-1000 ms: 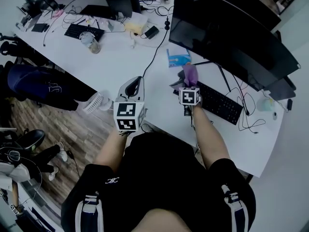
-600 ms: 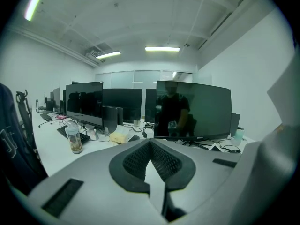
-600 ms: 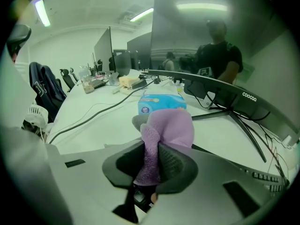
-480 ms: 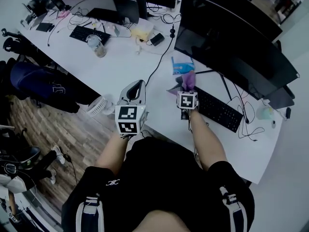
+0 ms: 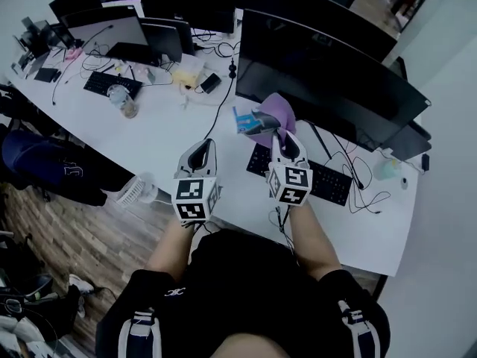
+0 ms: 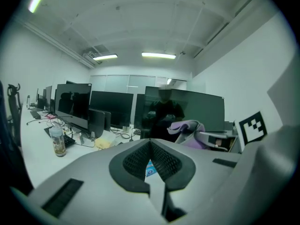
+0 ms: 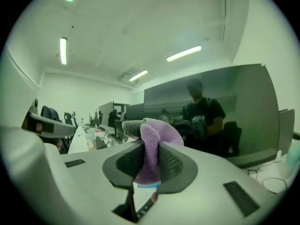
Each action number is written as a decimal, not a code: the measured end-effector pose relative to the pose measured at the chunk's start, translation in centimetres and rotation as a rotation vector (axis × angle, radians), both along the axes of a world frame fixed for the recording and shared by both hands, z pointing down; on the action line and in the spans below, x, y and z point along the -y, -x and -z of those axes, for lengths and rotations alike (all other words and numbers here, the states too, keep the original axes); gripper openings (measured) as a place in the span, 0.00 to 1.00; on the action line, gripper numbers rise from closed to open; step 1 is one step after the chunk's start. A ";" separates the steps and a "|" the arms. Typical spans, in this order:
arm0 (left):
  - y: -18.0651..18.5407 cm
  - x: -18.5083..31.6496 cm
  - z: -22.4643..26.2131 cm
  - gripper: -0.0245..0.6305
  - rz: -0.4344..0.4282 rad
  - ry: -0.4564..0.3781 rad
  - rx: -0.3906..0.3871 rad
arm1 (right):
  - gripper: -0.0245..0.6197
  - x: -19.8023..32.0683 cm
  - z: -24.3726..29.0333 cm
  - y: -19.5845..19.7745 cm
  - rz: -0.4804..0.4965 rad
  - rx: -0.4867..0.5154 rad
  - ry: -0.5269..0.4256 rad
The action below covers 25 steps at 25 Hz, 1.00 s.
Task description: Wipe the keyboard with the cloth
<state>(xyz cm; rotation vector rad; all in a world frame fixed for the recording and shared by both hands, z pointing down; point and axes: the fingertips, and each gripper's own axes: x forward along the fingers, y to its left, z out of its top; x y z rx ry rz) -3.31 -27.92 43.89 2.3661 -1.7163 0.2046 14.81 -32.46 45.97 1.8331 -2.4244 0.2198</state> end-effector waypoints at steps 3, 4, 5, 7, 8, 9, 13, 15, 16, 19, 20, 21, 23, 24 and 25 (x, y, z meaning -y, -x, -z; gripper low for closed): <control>-3.1 0.5 0.5 0.06 -0.056 -0.012 -0.002 | 0.18 -1.4 4.3 -2.9 -0.037 0.021 -0.092; -4.1 0.6 0.7 0.06 -0.072 -0.019 -0.005 | 0.18 -1.9 5.3 -3.9 -0.054 0.022 -0.115; -5.0 0.7 1.0 0.06 -0.085 -0.027 -0.008 | 0.18 -2.5 6.1 -5.0 -0.072 0.022 -0.135; -6.8 0.7 1.7 0.06 -0.110 -0.044 -0.014 | 0.18 -3.7 7.4 -7.2 -0.107 0.027 -0.165; -7.6 0.7 1.9 0.06 -0.122 -0.050 -0.017 | 0.18 -4.3 7.8 -8.2 -0.125 0.031 -0.177; -8.4 0.6 2.1 0.05 -0.133 -0.056 -0.020 | 0.18 -4.9 8.1 -9.2 -0.143 0.033 -0.187; -11.3 0.4 2.5 0.06 -0.173 -0.070 -0.019 | 0.18 -6.1 8.1 -12.5 -0.206 0.041 -0.204; -12.2 0.1 2.7 0.06 -0.189 -0.075 -0.014 | 0.18 -6.4 8.1 -13.4 -0.219 0.043 -0.205; -12.5 -0.1 2.8 0.06 -0.193 -0.078 -0.012 | 0.18 -6.6 8.2 -13.8 -0.221 0.043 -0.207; -13.3 -0.5 3.0 0.06 -0.197 -0.084 -0.006 | 0.18 -7.1 8.4 -14.4 -0.220 0.046 -0.211; -13.5 -0.7 3.1 0.06 -0.197 -0.086 -0.005 | 0.18 -7.3 8.4 -14.5 -0.219 0.048 -0.211; -13.6 -0.8 3.2 0.06 -0.196 -0.088 -0.005 | 0.18 -7.4 8.4 -14.7 -0.218 0.048 -0.210; -13.9 -1.0 3.4 0.06 -0.195 -0.092 -0.008 | 0.18 -7.7 8.5 -14.9 -0.216 0.045 -0.211; -13.9 -1.0 3.4 0.06 -0.194 -0.093 -0.009 | 0.18 -7.8 8.5 -14.9 -0.215 0.044 -0.213; -13.9 -1.1 3.5 0.06 -0.192 -0.093 -0.008 | 0.18 -7.9 8.6 -14.9 -0.214 0.045 -0.216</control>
